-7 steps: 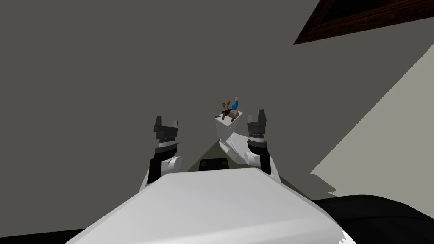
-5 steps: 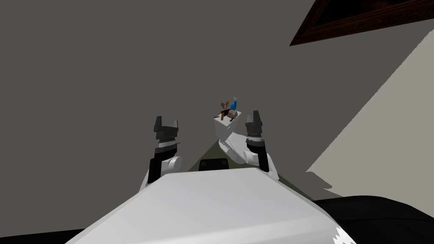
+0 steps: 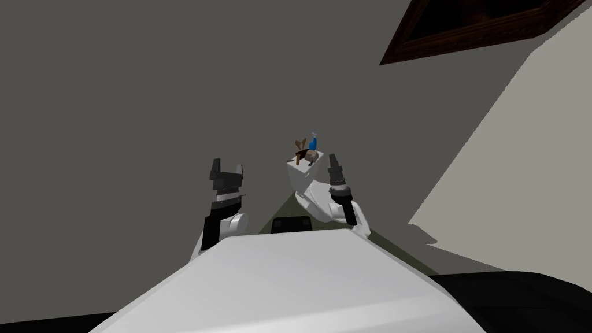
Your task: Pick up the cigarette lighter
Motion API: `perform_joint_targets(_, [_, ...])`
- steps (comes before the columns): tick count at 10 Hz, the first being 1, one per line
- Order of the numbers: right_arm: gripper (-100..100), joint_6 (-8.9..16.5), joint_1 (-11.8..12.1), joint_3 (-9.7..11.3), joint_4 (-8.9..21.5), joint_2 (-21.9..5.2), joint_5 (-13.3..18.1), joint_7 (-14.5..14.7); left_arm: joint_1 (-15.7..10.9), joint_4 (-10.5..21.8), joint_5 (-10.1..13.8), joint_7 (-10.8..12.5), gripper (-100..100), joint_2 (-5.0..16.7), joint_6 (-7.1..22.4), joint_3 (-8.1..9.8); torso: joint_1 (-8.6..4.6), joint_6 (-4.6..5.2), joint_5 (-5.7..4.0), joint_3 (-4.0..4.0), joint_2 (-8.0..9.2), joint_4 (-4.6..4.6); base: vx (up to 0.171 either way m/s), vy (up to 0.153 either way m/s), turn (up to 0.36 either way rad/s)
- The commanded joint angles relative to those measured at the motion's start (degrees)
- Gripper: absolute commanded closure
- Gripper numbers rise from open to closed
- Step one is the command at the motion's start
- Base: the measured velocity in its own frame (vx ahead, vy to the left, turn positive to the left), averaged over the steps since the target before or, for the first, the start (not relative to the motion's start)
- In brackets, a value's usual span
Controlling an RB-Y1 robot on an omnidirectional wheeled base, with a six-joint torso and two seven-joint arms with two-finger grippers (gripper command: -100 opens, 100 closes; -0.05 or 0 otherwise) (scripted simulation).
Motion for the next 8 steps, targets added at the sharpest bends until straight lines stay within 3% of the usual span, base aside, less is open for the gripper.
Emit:
perform_joint_targets(1, [-100,-1.07,-2.05,0.04,2.86,-1.0,2.86,1.91,0.0,0.0,0.0,0.0,0,0.0,0.0,0.0,0.0,0.0,0.0,0.0,0.0,0.0,0.059,-0.041,-0.196])
perform_joint_targets(7, [-100,-3.79,-8.21,1.31,11.92,-2.4,12.04,7.94,-0.01,0.0,0.0,0.0,0,0.0,0.0,0.0,0.03,-0.02,0.01,0.04,0.07,0.01,0.042,-0.024,-0.155])
perform_joint_targets(8, [-100,-3.79,-8.21,1.31,11.92,-2.4,12.42,7.94,0.0,0.0,0.0,0.0,0,0.0,0.0,0.0,0.02,0.0,0.0,0.04,0.07,0.01,0.032,-0.013,-0.096])
